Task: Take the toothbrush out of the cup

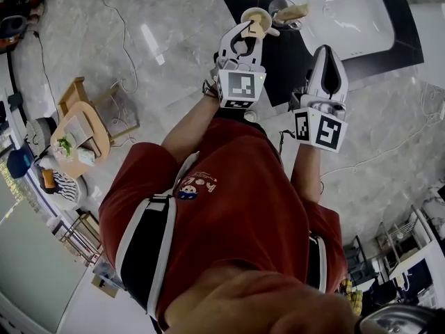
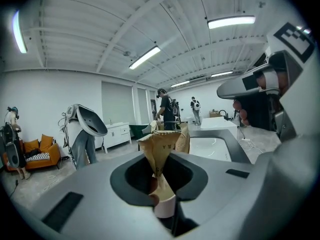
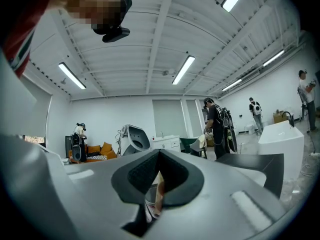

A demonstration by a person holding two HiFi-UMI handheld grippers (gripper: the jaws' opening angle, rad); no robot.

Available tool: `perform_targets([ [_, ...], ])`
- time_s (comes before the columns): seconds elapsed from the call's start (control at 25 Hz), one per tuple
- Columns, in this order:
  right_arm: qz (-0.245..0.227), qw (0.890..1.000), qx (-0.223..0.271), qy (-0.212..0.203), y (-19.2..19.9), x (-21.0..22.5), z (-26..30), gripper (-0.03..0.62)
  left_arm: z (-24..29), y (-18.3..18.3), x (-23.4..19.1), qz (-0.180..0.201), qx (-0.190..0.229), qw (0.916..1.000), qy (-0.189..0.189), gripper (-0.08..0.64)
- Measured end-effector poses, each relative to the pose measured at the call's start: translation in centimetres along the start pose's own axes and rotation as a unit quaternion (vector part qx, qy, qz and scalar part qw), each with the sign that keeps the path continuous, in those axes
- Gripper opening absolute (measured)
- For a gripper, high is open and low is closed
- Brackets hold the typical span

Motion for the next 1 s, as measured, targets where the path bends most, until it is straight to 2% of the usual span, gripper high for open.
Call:
perform_targets([
  [0.28,0.002,0.999,0.030,-0.013,-1.7,-0.5,-0.2,0.011,-2.1,-3.7,-0.5,0.007,0.041,0.9990,-0.017,0.043],
  [0.56,0.000,0.999,0.046,-0.025,-2.7,-1.2,-0.2,0.011,-3.7,-5.5,-0.9,0.015,0.068,0.9970,-0.035,0.041],
  [0.96,-0.002,0.999,0.027,-0.038,-1.2,-1.0,2.0,0.012,-3.5,-6.1,-2.6,0.014,0.077,0.9945,-0.069,0.041],
  [1.0,-0.002,0.999,0.021,-0.041,-0.9,-1.0,2.2,0.030,-3.3,-6.0,-2.6,0.013,0.076,0.9946,-0.069,0.041],
])
Point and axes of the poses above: the fingertips, and each gripper's own axes: z forward along the fingers, x to its right, y out of its underside, the point moved 6 cm from there along -z, backward along the fingers, and after that the axes turned 15 degrees about y, right-handed, at the moved point
